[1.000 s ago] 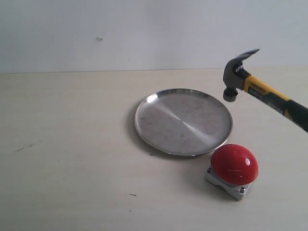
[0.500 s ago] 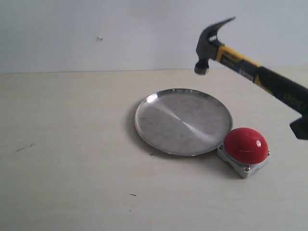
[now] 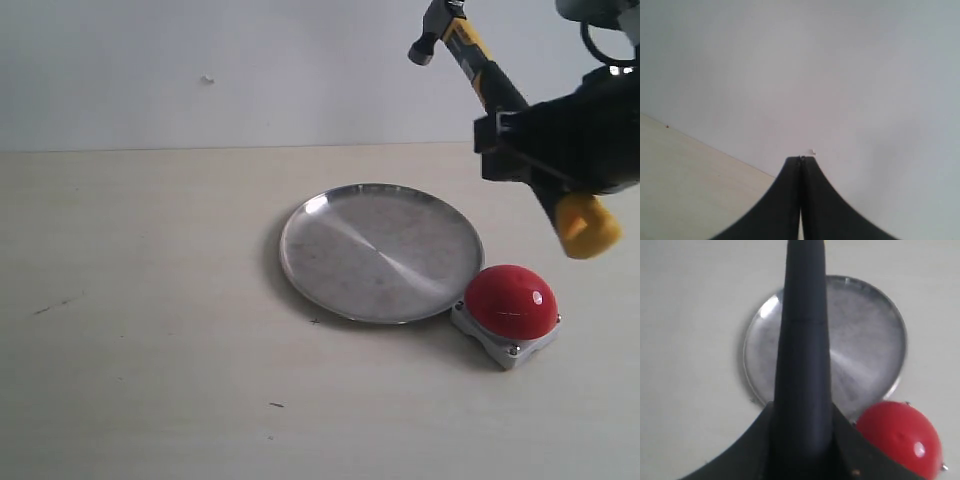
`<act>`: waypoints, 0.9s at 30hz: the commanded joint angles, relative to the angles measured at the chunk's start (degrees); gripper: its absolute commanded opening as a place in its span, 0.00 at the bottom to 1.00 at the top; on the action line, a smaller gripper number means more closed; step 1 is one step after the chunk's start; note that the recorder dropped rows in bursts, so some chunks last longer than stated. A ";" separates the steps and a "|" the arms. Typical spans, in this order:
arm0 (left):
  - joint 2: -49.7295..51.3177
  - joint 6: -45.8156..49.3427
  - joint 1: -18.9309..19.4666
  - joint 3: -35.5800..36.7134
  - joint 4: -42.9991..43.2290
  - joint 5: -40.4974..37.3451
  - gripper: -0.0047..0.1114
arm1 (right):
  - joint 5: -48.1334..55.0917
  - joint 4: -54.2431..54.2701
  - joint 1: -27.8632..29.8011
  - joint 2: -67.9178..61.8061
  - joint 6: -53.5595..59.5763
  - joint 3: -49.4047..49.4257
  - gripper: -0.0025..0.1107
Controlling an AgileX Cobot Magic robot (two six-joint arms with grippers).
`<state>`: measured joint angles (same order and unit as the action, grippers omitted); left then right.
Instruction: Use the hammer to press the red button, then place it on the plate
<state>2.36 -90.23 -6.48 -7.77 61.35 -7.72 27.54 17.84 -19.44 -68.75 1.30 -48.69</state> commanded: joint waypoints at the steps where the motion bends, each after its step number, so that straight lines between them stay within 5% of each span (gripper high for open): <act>1: -0.33 0.29 0.05 0.16 -0.22 0.05 0.04 | -15.87 14.21 0.12 -6.86 5.69 -0.83 0.02; 8: -0.33 0.29 0.05 0.16 -0.22 0.05 0.04 | -19.98 30.75 0.12 -17.71 15.46 -1.10 0.02; 17: -0.33 0.29 0.05 0.16 -0.22 0.05 0.04 | -18.50 34.72 0.12 -27.59 20.99 -5.52 0.02; 27: -0.33 0.29 0.05 0.16 -0.22 0.05 0.04 | -26.21 67.23 0.12 -29.62 52.79 -7.13 0.02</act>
<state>2.36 -90.23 -6.39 -7.77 61.35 -7.72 8.20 76.36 -19.44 -99.31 45.79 -54.66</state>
